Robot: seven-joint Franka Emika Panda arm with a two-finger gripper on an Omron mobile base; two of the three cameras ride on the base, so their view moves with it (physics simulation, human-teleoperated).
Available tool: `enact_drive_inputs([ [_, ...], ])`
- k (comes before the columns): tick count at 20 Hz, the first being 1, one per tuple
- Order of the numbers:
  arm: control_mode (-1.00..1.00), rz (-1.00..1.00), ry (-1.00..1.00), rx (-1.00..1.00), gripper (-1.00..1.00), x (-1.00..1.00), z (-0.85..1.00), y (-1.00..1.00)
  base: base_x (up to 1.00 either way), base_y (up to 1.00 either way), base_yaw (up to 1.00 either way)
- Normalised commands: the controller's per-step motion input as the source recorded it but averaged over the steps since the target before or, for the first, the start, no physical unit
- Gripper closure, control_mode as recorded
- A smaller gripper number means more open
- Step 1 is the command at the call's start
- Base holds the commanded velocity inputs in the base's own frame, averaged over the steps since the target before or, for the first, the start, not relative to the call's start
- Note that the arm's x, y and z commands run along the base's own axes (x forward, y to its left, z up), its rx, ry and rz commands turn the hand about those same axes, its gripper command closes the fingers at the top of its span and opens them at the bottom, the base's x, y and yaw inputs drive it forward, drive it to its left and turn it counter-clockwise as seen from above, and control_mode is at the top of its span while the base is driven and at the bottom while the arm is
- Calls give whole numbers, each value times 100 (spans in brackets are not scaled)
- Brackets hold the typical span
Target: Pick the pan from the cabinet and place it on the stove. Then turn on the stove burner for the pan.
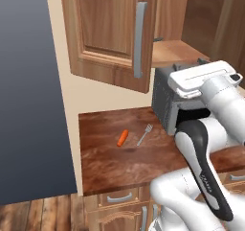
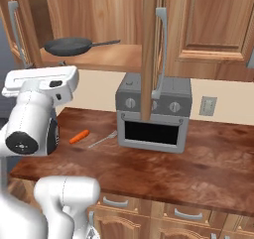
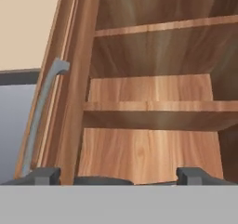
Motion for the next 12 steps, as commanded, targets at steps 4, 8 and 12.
enact_drive_inputs([
  [4,-100,14,13,16,-100,37,0,-11,0,0,0],
  [8,-100,17,17,17,-100,35,0,-15,0,0,0],
  [12,-100,16,19,16,-100,28,0,-14,0,0,0],
])
